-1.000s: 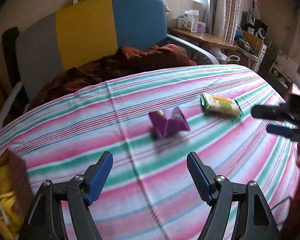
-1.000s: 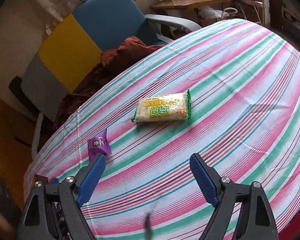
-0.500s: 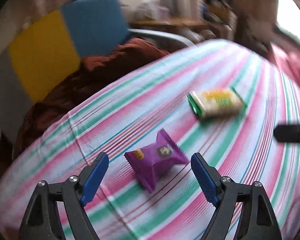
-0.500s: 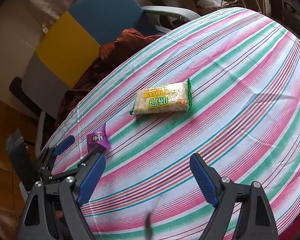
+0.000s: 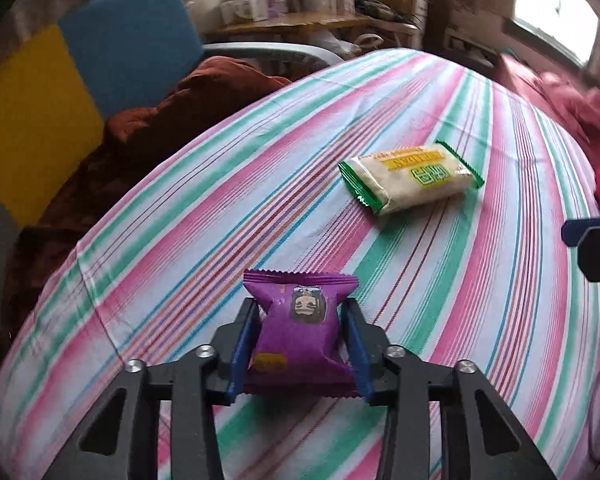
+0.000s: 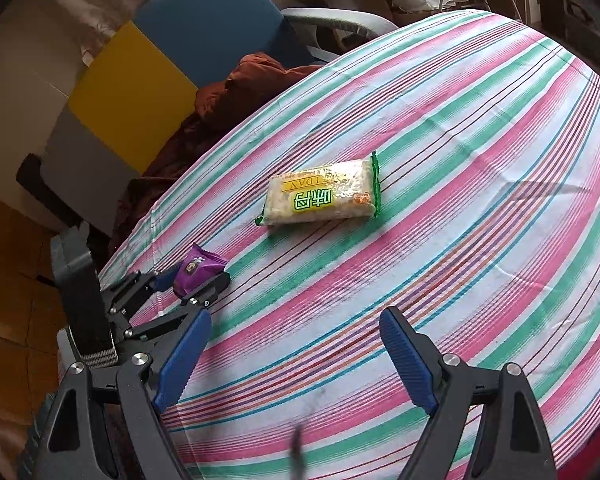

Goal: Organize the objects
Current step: 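Grasp the WEIDAN cracker packet with the right tool while the left tool holds the purple packet, then carry both packets to the gold tray and open both tools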

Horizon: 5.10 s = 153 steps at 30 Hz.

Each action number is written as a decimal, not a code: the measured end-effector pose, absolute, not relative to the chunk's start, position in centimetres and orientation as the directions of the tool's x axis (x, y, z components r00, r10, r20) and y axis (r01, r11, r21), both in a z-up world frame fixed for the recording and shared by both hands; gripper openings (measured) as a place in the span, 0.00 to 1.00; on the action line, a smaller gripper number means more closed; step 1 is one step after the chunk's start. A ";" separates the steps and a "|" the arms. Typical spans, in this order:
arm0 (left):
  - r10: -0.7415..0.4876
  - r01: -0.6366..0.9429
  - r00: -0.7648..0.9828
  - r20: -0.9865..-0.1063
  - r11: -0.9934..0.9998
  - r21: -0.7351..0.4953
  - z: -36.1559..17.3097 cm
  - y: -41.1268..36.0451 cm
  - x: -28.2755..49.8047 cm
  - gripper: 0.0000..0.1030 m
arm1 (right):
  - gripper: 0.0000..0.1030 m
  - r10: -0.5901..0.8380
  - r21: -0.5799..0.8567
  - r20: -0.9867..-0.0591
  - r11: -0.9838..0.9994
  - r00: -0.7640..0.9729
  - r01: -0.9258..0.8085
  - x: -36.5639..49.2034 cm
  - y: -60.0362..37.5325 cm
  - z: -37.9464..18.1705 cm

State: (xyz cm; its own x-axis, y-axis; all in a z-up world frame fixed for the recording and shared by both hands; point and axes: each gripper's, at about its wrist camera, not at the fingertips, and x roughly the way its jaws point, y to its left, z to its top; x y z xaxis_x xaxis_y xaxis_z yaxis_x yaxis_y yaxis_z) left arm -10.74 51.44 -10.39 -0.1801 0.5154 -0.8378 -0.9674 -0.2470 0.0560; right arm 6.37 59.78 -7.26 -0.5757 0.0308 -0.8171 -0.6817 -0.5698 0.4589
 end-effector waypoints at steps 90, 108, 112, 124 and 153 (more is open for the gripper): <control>0.548 -0.741 -0.404 -0.732 -0.665 -0.090 -10.7 34.6 -0.1 0.35 | 0.52 0.072 0.023 -0.952 -0.951 -0.296 -0.307 0.5 51.8 -11.9; 0.543 -0.741 -0.408 -0.734 -0.666 -0.080 -10.7 34.5 0.0 0.34 | 0.51 0.056 0.032 -0.948 -0.962 -0.312 -0.270 1.3 52.3 -11.4; 0.543 -0.738 -0.401 -0.738 -0.669 -0.090 -10.4 33.7 0.2 0.34 | 0.51 0.051 0.030 -0.947 -0.969 -0.318 -0.247 0.3 53.6 -12.3; 0.570 -0.741 -0.506 -0.647 -0.671 -0.011 -4.7 28.3 3.6 0.34 | 0.50 0.047 0.015 -0.945 -0.982 -0.324 -0.186 1.2 51.3 -12.3; 0.401 -0.396 -0.658 -0.637 -0.904 -0.160 -0.8 8.6 -7.8 0.34 | 0.48 -0.328 0.364 -0.814 -0.931 -0.479 0.019 -4.5 29.5 -5.5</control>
